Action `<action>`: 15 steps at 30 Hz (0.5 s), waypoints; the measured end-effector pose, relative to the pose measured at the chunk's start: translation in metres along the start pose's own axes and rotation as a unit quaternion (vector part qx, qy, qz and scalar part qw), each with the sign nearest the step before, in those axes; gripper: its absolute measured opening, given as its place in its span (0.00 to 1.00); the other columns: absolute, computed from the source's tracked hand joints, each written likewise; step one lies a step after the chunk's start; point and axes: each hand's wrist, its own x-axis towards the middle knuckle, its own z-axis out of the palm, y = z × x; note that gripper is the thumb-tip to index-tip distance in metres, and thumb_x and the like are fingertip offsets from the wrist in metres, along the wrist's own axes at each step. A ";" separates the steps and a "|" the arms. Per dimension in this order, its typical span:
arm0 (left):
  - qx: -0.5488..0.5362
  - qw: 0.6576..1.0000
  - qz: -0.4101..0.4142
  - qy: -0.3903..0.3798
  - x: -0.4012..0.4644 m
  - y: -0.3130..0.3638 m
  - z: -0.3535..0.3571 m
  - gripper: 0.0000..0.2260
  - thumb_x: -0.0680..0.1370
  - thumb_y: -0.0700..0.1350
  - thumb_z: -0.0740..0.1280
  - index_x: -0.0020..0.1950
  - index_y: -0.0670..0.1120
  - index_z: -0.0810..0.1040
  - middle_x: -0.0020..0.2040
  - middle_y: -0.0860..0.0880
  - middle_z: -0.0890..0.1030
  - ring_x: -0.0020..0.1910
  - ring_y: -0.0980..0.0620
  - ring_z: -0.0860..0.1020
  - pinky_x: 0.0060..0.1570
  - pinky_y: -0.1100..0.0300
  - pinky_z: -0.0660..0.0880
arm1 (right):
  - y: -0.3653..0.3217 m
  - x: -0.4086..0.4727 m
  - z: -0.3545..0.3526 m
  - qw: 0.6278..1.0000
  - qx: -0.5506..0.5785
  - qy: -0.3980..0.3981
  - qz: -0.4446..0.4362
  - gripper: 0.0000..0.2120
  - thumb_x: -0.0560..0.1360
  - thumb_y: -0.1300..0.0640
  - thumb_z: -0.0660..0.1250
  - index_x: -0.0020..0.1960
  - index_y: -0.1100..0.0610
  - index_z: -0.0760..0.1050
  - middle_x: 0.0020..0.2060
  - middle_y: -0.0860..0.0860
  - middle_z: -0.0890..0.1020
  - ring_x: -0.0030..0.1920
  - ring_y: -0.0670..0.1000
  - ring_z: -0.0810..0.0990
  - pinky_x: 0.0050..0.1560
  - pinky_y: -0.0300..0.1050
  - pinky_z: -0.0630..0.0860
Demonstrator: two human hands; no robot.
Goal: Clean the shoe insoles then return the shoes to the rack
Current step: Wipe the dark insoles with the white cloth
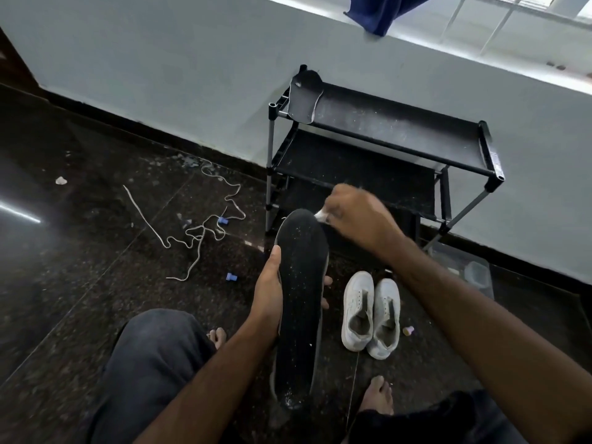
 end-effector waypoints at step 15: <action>-0.005 1.000 -0.014 0.000 0.000 0.004 -0.004 0.35 0.84 0.63 0.48 0.55 0.38 0.85 0.47 0.32 0.84 0.31 0.40 0.81 0.33 0.54 0.81 | 0.009 0.015 -0.008 0.996 -0.018 0.069 0.061 0.05 0.77 0.59 0.70 0.51 0.54 0.83 0.44 0.46 0.77 0.41 0.44 0.76 0.43 0.41 0.77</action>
